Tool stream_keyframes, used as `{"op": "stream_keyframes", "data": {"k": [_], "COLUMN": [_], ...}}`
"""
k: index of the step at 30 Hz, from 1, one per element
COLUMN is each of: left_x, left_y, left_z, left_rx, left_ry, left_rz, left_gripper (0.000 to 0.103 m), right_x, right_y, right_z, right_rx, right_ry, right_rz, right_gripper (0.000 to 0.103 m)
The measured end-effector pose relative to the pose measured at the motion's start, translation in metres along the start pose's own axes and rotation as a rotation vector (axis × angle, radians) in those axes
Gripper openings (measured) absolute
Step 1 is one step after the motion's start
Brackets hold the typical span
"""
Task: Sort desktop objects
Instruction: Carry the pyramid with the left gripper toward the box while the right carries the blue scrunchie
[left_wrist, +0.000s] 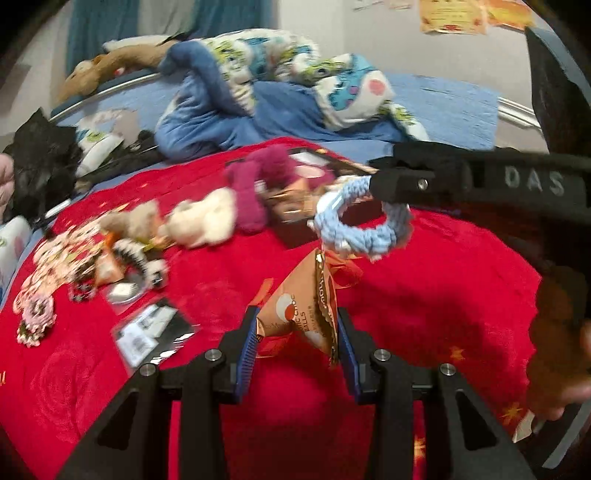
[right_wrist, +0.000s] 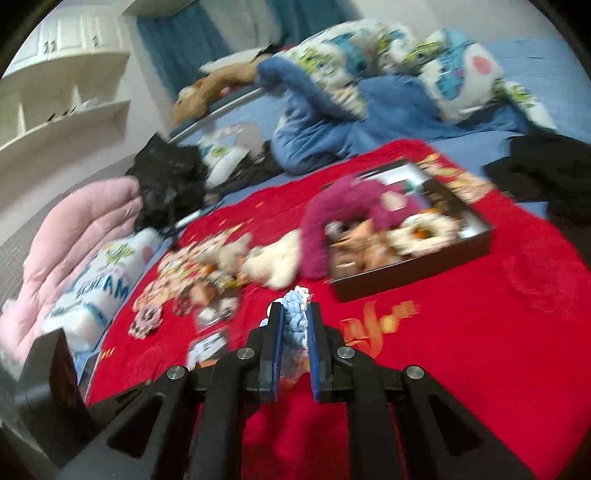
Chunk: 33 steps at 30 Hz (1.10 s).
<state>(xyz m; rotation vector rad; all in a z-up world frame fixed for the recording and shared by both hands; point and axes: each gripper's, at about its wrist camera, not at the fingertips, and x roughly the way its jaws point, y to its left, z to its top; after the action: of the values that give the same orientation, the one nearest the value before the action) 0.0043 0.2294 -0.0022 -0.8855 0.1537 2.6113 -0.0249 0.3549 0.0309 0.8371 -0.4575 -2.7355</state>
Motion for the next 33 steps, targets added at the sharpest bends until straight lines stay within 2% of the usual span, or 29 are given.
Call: {"op": "stream_keyframes", "data": {"k": [5, 10, 18, 24, 30, 33], "left_x": [-0.008, -0.008, -0.003, 0.004, 0.022, 0.033], "left_y": [-0.02, -0.014, -0.001, -0.003, 0.003, 0.002], "left_z": [-0.001, -0.006, -0.002, 0.01, 0.03, 0.042], "left_rx": [0.002, -0.019, -0.041, -0.021, -0.052, -0.042], "left_ry": [-0.013, -0.003, -0.011, -0.024, -0.027, -0.034], "left_rz": [-0.088, -0.108, -0.124, -0.113, -0.105, -0.098], "left_gripper": [0.041, 0.041, 0.041, 0.041, 0.041, 0.041], "right_x": [-0.035, -0.058, -0.044, -0.029, -0.017, -0.016], "right_y": [-0.027, -0.047, -0.074, -0.069, -0.066, -0.063], "right_z": [0.004, 0.009, 0.014, 0.017, 0.023, 0.025], "right_rx": [0.045, 0.074, 0.1, 0.064, 0.06, 0.044], "right_ry": [-0.057, -0.131, -0.117, -0.099, -0.087, -0.107], "right_rz": [-0.068, -0.099, -0.12, -0.118, -0.114, -0.11], "right_gripper": [0.012, 0.012, 0.012, 0.012, 0.012, 0.012]}}
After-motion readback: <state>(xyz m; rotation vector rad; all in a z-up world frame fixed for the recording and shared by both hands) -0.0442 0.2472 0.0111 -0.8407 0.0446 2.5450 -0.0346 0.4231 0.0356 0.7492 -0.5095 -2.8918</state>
